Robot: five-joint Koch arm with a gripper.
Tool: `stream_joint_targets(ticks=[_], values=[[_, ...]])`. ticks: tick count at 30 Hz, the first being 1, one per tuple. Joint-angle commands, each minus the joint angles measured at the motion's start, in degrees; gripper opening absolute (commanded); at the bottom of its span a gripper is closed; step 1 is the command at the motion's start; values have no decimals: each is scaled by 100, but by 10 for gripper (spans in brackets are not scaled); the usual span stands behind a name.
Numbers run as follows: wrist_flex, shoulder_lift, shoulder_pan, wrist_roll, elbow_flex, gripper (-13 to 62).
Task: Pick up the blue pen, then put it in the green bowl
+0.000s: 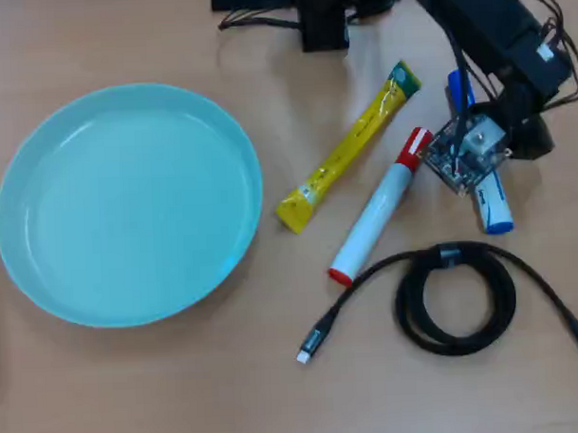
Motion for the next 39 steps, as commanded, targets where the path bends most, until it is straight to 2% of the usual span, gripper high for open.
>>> stream_joint_targets(ticks=[1,9,11,14,20,23,26,28,39], values=[[-35,-9,97,-70,-448,555],[-26,-167,141,-62,-281,553],[-26,-167,176,-53,-229,527],[-26,-167,185,18,-211,417],[-53,-158,167,79,-149,100],[-158,-158,176,141,-97,9],[-211,-149,176,211,18,-46],[-281,-149,176,211,123,-65],[-264,-132,141,255,202,-65]])
